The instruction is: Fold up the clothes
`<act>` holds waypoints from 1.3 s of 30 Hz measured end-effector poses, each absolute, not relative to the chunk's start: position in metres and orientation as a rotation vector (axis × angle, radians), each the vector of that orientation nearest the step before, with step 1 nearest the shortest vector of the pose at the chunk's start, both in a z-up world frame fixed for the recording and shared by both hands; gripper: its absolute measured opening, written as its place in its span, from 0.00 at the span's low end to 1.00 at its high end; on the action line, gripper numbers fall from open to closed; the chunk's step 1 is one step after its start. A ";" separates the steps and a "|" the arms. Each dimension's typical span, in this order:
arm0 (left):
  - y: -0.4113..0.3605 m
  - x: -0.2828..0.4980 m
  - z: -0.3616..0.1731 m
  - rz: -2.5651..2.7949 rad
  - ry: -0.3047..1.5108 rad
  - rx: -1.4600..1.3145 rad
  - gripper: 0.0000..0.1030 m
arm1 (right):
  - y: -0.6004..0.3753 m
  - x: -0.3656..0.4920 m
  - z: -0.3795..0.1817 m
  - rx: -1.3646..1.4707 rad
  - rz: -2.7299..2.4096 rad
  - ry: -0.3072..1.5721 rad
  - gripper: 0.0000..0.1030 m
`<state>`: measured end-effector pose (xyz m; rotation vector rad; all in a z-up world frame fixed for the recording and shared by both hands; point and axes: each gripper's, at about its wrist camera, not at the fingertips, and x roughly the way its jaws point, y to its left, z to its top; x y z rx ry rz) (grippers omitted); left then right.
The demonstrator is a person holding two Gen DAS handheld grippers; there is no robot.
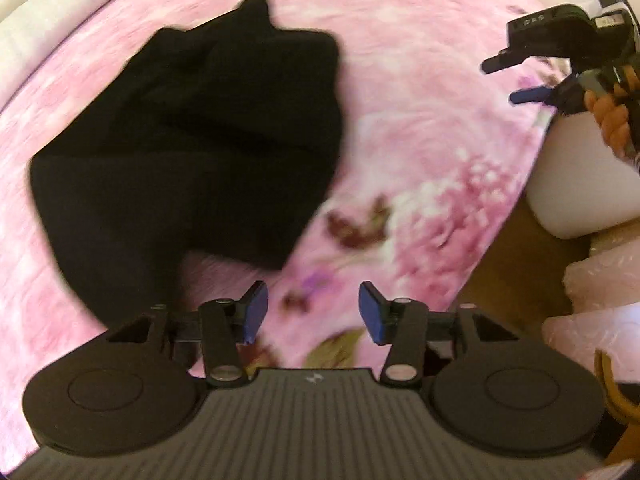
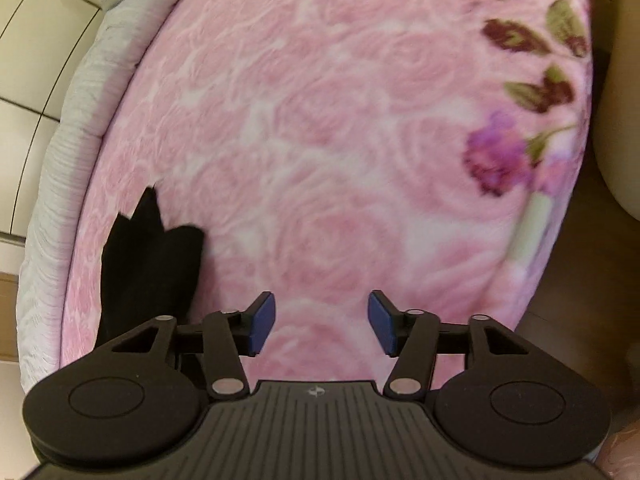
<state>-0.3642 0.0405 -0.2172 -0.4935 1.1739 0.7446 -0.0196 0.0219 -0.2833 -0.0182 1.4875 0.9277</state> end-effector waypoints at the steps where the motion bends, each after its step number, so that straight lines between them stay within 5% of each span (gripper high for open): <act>1: 0.046 -0.351 -0.226 0.758 1.163 -0.459 0.62 | 0.019 -0.015 -0.286 -0.012 0.923 1.494 0.57; 13: 0.100 -0.277 -0.317 0.872 1.209 -0.324 0.62 | 0.001 0.007 -0.307 0.026 0.878 1.577 0.59; 14: 0.103 -0.276 -0.323 0.878 1.215 -0.327 0.51 | 0.002 0.007 -0.308 0.026 0.876 1.578 0.61; 15: 0.106 -0.278 -0.326 0.883 1.209 -0.343 0.25 | 0.003 0.007 -0.309 0.026 0.875 1.580 0.62; 16: 0.111 -0.282 -0.322 0.887 1.189 -0.374 0.11 | 0.004 0.008 -0.310 0.025 0.874 1.581 0.62; 19: 0.130 -0.305 -0.297 0.905 1.100 -0.475 0.05 | 0.011 0.006 -0.309 0.025 0.879 1.576 0.62; 25: 0.202 -0.449 -0.179 1.086 0.592 -0.856 0.05 | 0.034 -0.011 -0.300 0.023 0.909 1.554 0.62; 31: 0.244 -0.639 -0.075 1.440 0.327 -0.756 0.05 | 0.071 -0.060 -0.287 0.002 0.983 1.534 0.62; 36: 0.238 -0.786 -0.065 1.833 0.314 -0.727 0.08 | 0.101 -0.117 -0.276 -0.034 1.061 1.523 0.62; 39: 0.218 -0.877 -0.092 2.038 0.268 -0.941 0.09 | 0.115 -0.157 -0.274 -0.076 1.110 1.529 0.62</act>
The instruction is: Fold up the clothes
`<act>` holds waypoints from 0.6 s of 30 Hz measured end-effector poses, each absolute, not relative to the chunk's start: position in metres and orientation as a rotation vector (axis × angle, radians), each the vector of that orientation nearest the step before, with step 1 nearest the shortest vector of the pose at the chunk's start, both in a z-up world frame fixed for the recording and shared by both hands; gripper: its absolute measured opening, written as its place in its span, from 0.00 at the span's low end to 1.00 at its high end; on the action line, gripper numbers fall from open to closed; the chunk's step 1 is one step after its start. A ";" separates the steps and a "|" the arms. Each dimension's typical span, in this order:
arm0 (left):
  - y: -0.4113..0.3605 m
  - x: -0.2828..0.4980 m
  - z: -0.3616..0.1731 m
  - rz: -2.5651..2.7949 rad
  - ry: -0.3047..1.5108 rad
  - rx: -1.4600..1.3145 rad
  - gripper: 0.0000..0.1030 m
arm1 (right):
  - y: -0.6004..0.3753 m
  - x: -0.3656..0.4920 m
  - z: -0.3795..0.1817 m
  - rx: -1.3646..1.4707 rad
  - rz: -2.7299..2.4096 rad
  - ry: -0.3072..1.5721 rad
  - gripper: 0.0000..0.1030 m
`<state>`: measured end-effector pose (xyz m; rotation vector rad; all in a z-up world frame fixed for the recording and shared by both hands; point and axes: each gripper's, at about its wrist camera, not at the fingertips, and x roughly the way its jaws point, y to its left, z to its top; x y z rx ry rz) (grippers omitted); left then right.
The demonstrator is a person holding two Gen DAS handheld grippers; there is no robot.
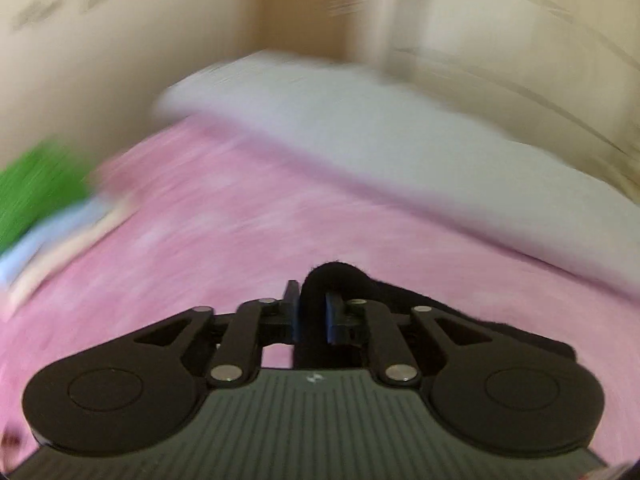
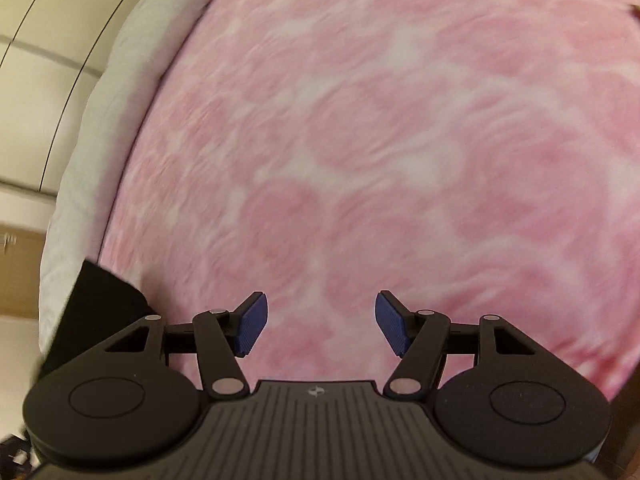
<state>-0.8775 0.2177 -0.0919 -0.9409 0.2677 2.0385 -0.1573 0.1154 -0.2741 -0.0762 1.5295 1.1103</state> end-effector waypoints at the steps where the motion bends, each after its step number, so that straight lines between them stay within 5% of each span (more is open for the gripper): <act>1: 0.206 -0.899 -0.103 2.048 0.259 -1.015 0.09 | 0.119 -0.171 -0.274 -0.093 1.127 1.534 0.62; 4: 0.160 -0.931 -0.138 1.998 0.274 -1.165 0.13 | 0.131 -0.216 -0.278 -0.168 1.191 1.553 0.62; 6: 0.124 -0.933 -0.162 1.943 0.248 -1.290 0.30 | 0.139 -0.247 -0.281 -0.227 1.230 1.564 0.62; 11: 0.049 -0.889 -0.227 1.617 0.051 -1.688 0.43 | 0.157 -0.315 -0.288 -0.314 1.325 1.610 0.62; 18: 0.017 -0.840 -0.291 1.527 -0.221 -1.845 0.48 | 0.188 -0.376 -0.284 -0.388 1.425 1.588 0.62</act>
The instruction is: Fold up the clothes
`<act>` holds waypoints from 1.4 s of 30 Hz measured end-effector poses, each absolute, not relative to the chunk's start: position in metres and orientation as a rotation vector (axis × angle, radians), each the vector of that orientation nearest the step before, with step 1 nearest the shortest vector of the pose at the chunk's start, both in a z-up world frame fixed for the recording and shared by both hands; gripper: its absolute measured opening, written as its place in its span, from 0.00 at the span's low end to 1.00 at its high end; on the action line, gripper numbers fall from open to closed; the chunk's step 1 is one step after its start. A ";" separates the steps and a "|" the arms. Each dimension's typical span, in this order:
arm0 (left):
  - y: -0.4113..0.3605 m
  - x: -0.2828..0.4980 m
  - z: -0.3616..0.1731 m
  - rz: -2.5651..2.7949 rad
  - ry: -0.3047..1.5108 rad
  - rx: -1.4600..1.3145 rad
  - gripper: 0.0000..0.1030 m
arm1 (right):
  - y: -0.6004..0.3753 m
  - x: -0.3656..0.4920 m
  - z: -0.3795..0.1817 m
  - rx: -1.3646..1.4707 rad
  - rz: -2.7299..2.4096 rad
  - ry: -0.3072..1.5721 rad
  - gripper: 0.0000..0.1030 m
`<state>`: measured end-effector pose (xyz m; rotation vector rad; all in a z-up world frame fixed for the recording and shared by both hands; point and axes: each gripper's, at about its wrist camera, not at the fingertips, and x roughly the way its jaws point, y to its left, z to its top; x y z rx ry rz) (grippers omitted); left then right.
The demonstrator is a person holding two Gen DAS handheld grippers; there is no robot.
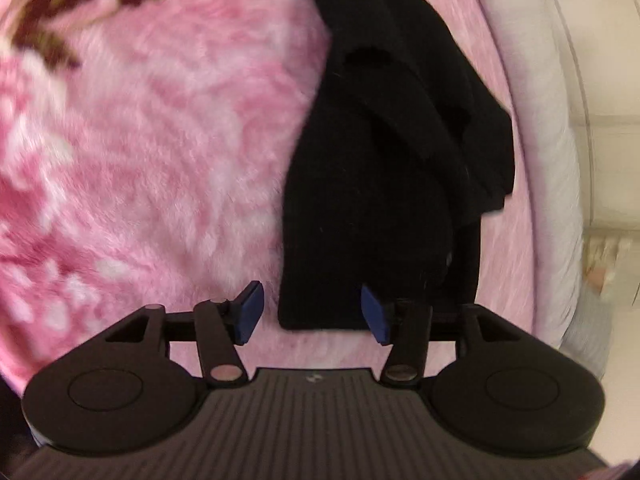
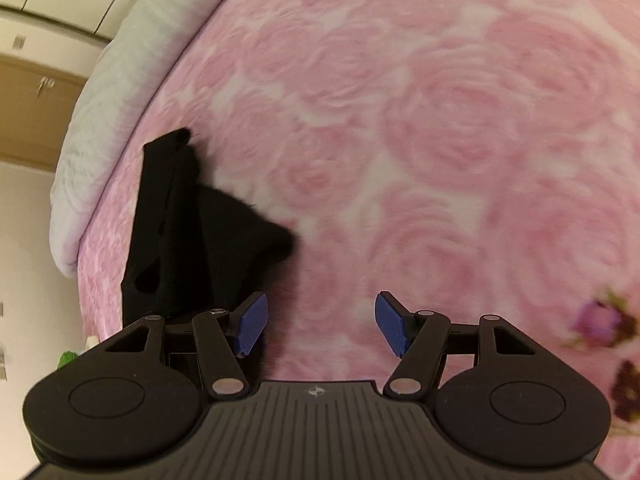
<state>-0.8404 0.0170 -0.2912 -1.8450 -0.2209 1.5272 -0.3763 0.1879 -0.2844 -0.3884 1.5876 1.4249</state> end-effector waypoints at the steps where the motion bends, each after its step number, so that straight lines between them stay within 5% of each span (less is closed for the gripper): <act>1: 0.017 -0.841 -0.297 1.534 -0.248 -1.845 0.48 | 0.191 -0.381 -0.284 -0.398 1.434 1.582 0.62; 7: 0.032 -0.840 -0.329 1.419 -0.507 -1.866 0.48 | 0.213 -0.388 -0.299 -0.338 1.474 1.613 0.63; 9: 0.035 -0.840 -0.333 1.432 -0.506 -1.857 0.17 | 0.223 -0.389 -0.309 -0.283 1.474 1.658 0.61; 10: 0.035 -0.841 -0.333 1.443 -0.498 -1.847 0.09 | 0.228 -0.389 -0.315 -0.261 1.470 1.675 0.61; 16: 0.014 -0.847 -0.322 1.469 -0.472 -1.769 0.10 | 0.251 -0.398 -0.361 -0.182 1.387 1.835 0.56; 19: 0.013 -0.848 -0.332 1.436 -0.485 -1.827 0.19 | 0.256 -0.410 -0.378 -0.122 1.391 1.904 0.54; 21: 0.014 -0.846 -0.337 1.410 -0.517 -1.835 0.13 | 0.259 -0.417 -0.379 -0.092 1.400 1.887 0.35; 22: 0.015 -0.845 -0.336 1.411 -0.518 -1.823 0.07 | 0.260 -0.419 -0.372 -0.097 1.423 1.844 0.24; 29: -0.007 -0.834 -0.252 1.471 -0.297 -1.487 0.07 | 0.219 -0.411 -0.260 -0.253 1.680 1.461 0.17; 34: -0.051 -0.822 -0.246 1.501 -0.022 -1.536 0.08 | 0.163 -0.372 -0.267 -0.559 1.496 1.556 0.16; 37: -0.066 -0.809 -0.274 1.525 0.049 -1.680 0.08 | 0.137 -0.347 -0.300 -0.784 1.320 1.630 0.19; 39: -0.080 -0.808 -0.277 1.570 -0.024 -1.690 0.21 | 0.136 -0.330 -0.308 -0.764 1.313 1.672 0.24; 41: -0.088 -0.808 -0.274 1.605 -0.101 -1.664 0.40 | 0.145 -0.321 -0.307 -0.715 1.377 1.666 0.52; 42: -0.088 -0.808 -0.274 1.612 -0.122 -1.656 0.45 | 0.152 -0.321 -0.304 -0.687 1.435 1.644 0.57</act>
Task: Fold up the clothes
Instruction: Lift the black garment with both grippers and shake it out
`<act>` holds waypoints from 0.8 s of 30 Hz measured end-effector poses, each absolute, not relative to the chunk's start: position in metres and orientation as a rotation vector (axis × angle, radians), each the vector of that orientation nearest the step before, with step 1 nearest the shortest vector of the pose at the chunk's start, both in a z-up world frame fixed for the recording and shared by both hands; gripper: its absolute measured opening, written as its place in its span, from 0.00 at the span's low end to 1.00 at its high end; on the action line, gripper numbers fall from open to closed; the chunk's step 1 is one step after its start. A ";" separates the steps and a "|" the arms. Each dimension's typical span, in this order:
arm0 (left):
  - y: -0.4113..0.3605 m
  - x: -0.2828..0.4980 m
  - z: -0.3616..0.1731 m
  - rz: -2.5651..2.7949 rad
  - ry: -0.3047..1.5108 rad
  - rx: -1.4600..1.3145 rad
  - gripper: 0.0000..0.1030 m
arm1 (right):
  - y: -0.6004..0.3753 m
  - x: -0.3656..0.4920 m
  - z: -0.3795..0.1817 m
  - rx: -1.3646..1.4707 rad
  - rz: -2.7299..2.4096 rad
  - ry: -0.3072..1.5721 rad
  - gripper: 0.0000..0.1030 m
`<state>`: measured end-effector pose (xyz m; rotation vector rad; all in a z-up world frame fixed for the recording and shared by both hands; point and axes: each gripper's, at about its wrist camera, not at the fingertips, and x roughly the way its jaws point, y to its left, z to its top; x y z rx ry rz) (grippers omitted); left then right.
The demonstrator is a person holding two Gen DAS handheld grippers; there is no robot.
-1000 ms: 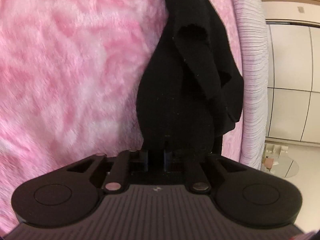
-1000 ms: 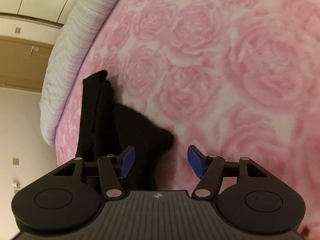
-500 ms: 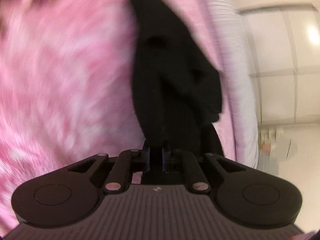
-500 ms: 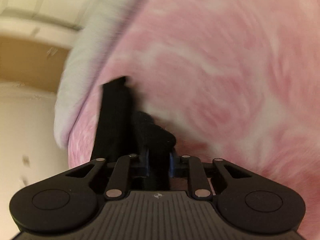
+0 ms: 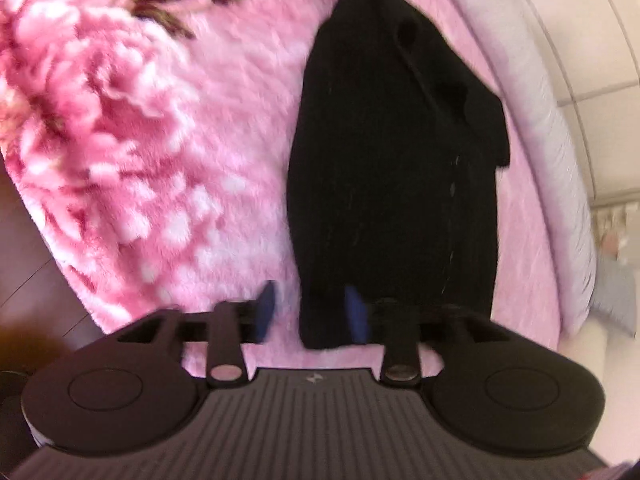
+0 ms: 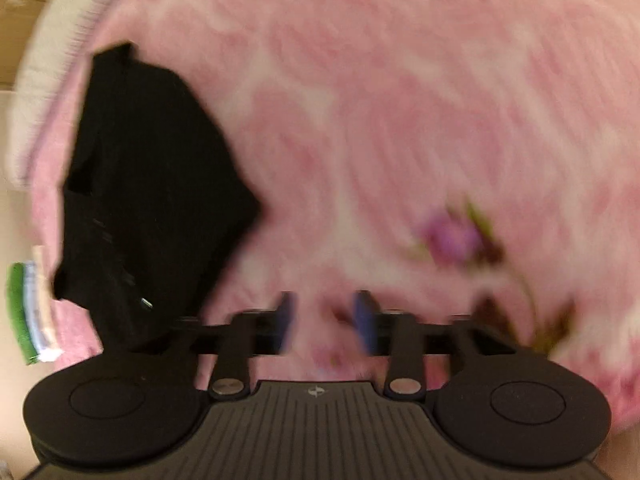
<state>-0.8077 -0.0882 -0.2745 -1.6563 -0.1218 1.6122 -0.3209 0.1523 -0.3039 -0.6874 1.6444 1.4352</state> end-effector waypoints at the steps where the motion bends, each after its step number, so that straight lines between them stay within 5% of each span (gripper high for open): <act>1: -0.088 -0.807 -0.275 1.622 -0.138 -1.651 0.45 | 0.160 -0.323 -0.301 -0.666 1.491 1.623 0.58; 6: -0.070 -0.802 -0.293 1.646 -0.246 -1.664 0.54 | 0.212 -0.354 -0.314 -0.682 1.741 1.560 0.65; 10: -0.066 -0.798 -0.315 1.593 -0.441 -1.694 0.49 | 0.240 -0.370 -0.338 -0.675 1.836 1.623 0.65; 12: -0.063 -0.798 -0.327 1.540 -0.553 -1.704 0.16 | 0.244 -0.371 -0.349 -0.655 1.873 1.746 0.27; 13: -0.063 -0.797 -0.332 1.522 -0.594 -1.705 0.14 | 0.245 -0.370 -0.353 -0.648 1.885 1.798 0.20; 15: -0.068 -0.797 -0.336 1.527 -0.619 -1.705 0.14 | 0.246 -0.369 -0.356 -0.650 1.902 1.820 0.20; 19: -0.075 -0.798 -0.351 1.549 -0.676 -1.749 0.21 | 0.253 -0.371 -0.366 -0.590 1.887 1.873 0.56; 22: -0.065 -0.796 -0.352 1.568 -0.649 -1.717 0.21 | 0.254 -0.393 -0.362 -0.660 1.949 1.773 0.57; 24: -0.054 -0.793 -0.348 1.579 -0.577 -1.680 0.17 | 0.253 -0.408 -0.359 -0.729 1.990 1.709 0.33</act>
